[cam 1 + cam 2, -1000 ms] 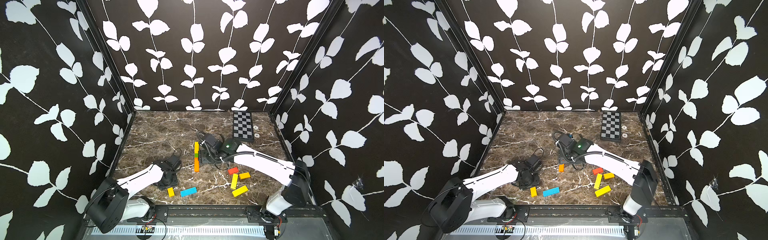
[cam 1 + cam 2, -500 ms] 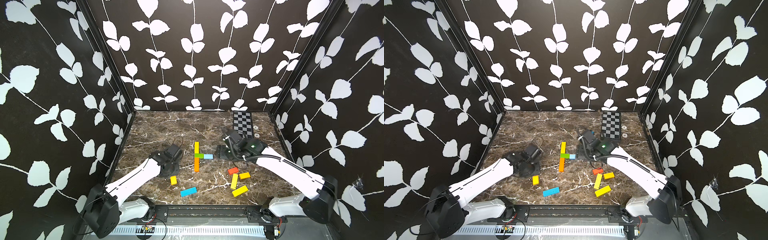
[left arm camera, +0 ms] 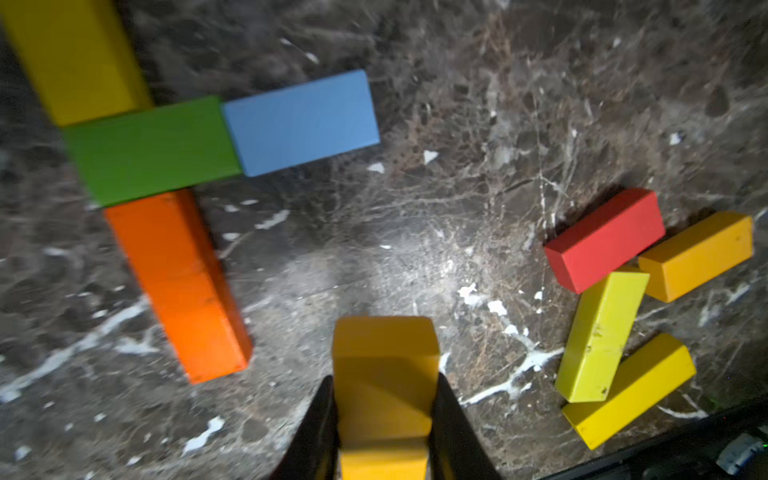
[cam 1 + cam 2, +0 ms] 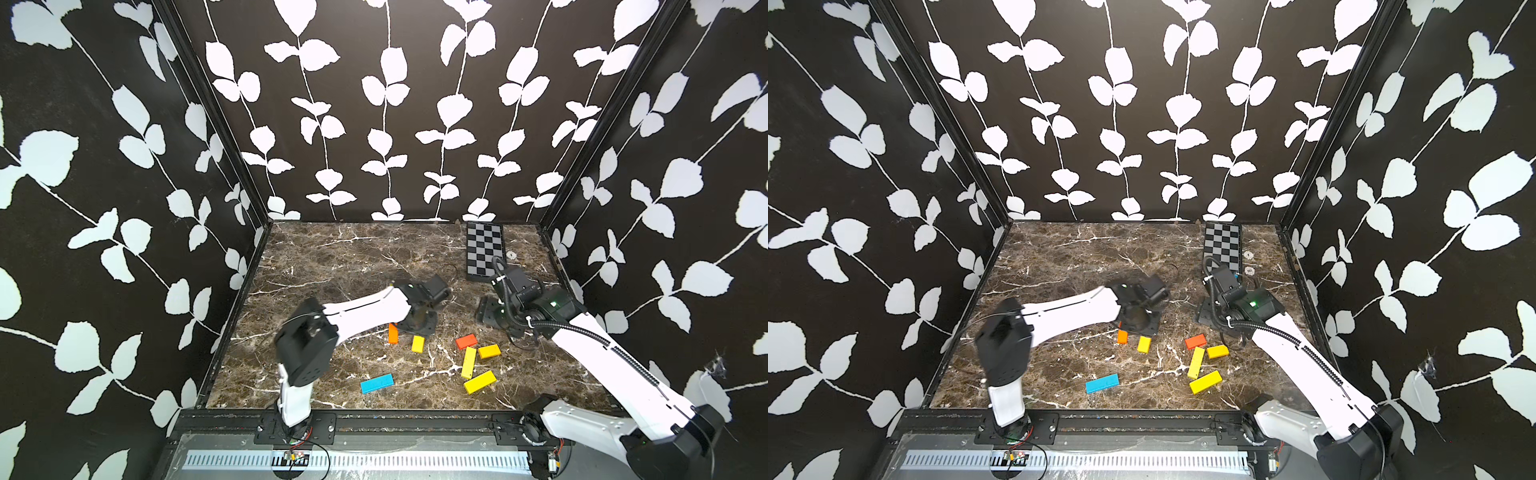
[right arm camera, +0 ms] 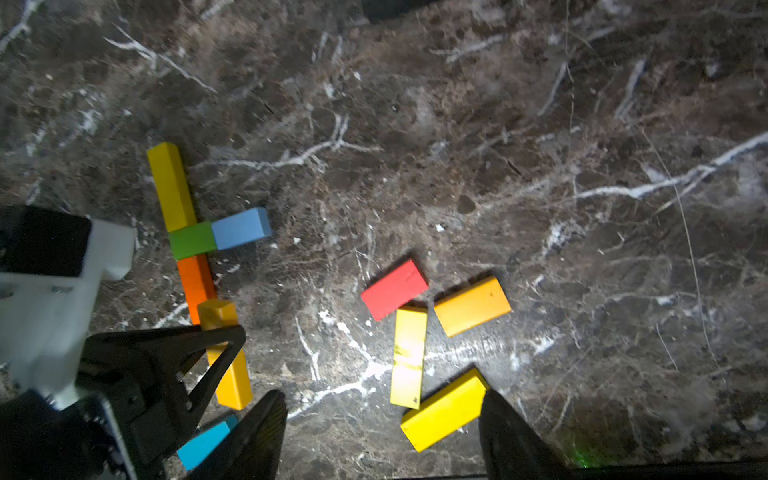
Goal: Assemble the letter h with building blocks
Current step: Place the building block at the center of the board.
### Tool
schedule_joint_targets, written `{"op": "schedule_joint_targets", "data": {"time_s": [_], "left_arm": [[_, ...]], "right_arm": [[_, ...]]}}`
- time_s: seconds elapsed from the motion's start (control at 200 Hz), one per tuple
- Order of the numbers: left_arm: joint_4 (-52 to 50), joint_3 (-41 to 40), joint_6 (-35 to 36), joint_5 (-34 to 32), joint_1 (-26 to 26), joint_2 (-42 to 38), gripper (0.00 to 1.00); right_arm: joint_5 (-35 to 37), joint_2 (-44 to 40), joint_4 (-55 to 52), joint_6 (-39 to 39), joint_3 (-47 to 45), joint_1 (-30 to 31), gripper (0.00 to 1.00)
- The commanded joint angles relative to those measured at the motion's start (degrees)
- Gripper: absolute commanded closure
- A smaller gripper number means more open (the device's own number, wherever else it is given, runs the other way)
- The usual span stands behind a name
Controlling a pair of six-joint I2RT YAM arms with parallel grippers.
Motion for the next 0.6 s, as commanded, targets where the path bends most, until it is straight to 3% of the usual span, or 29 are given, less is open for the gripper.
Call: {"op": "schedule_joint_targets", "data": {"time_s": [0.0,0.06,0.185,0.275,0.49,0.595], "left_arm": [[0.7,2.4,0.4,1.7,-0.4,1.8,1.0],[1.8,2.3,0.2,2.6,-0.5,3.0,0.96],[2.9,2.1,0.1,2.7,-0.5,3.5,0.67],[2.3,2.4,0.8,1.4,-0.5,2.1,0.53],[-1.5,1.7,5.1,-5.9,-0.3,-9.4,0.39],[-3.7,-1.5,6.6,-9.5,1.2,-17.9,0.36]], "right_arm": [[1.1,-0.6,-2.5,0.6,-2.2,-0.3,0.29],[1.9,-0.7,-2.7,0.9,-3.1,-0.2,0.29],[2.4,0.2,-1.8,2.0,-4.6,1.2,0.28],[3.6,2.5,-1.5,3.6,-3.9,4.1,0.26],[7.6,8.6,1.6,11.4,-1.7,12.8,0.24],[6.7,12.8,6.9,13.9,-1.9,16.3,0.21]]}}
